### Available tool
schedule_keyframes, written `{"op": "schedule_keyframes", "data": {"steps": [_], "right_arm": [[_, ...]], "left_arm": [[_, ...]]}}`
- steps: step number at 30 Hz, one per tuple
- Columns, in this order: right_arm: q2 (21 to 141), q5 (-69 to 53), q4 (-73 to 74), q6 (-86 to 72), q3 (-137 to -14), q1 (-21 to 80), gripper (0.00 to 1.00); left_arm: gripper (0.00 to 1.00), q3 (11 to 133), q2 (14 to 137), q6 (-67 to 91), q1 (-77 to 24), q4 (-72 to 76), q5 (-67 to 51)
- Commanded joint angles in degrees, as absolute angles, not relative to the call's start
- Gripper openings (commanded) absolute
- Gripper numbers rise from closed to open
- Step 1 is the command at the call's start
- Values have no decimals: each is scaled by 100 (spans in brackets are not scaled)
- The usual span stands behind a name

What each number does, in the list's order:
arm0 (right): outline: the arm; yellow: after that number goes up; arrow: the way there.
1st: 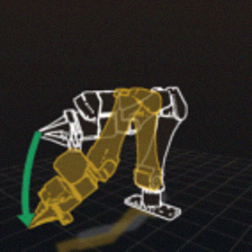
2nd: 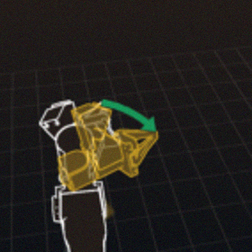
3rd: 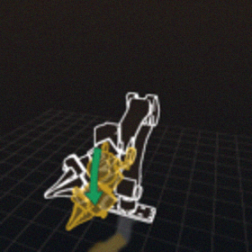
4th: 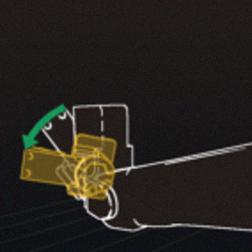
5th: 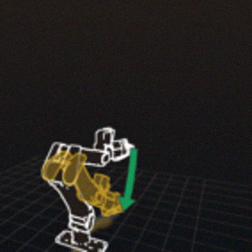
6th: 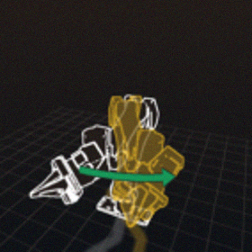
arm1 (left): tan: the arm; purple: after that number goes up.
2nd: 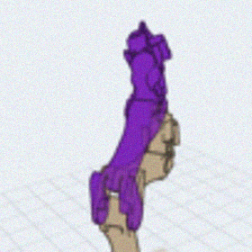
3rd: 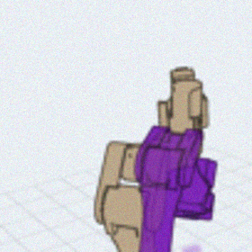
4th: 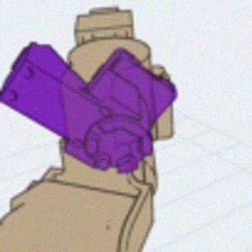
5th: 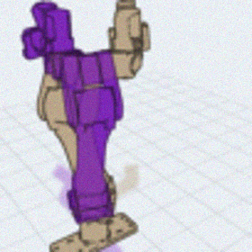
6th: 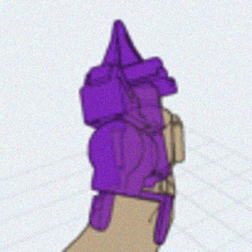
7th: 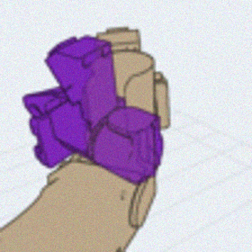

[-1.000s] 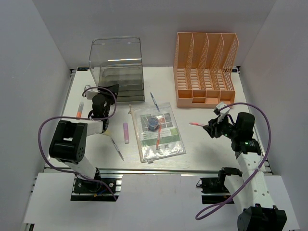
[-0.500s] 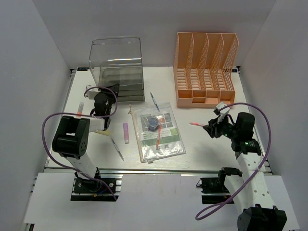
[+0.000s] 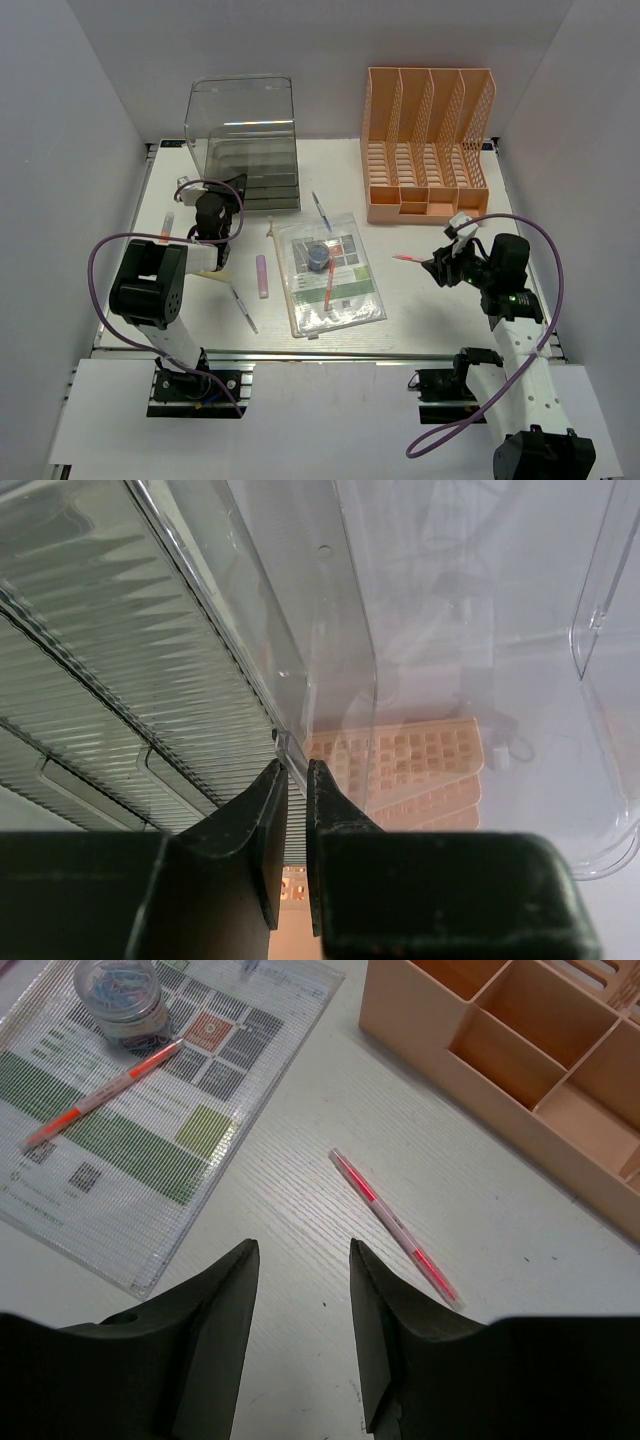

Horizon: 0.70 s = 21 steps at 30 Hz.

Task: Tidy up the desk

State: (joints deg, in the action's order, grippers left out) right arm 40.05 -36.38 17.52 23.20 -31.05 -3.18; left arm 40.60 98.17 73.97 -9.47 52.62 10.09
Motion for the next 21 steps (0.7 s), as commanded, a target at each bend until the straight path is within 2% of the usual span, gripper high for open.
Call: {"op": "schedule_keyframes", "data": {"steps": [1,2,5,21], "right_arm": [[3937,-3709,1617,2399,-3094,-273,47],[3937,-3709,1617,2399,-3085,-290,47],[3938,-3709,1617,2408,-3085,-281,47],[3981,-3832,1661,2469,-3050,-281,50]], "left_arm": [[14,4131,9615,7392,-923,5854,941],[8,4140,9607,7418,-923,5871,906],[1,4131,9528,7436,-923,5959,791],[0,3955,8491,7453,-976,5590,510]]}}
